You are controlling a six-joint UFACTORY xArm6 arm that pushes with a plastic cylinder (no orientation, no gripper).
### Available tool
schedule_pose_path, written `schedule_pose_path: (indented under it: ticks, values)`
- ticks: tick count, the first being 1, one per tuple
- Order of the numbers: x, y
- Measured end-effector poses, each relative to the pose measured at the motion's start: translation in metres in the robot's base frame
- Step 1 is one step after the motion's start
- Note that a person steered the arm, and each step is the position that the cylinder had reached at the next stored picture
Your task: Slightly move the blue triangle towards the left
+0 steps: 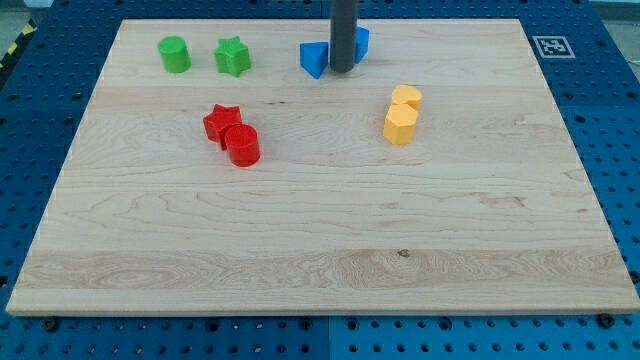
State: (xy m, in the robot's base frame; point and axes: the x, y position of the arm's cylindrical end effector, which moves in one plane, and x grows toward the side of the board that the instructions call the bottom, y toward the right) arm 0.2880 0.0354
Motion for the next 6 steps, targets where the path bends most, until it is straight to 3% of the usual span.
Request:
schedule_pose_path:
  ticks: [2,6]
  values:
    - [-0.008,0.005]
    - [-0.008,-0.068]
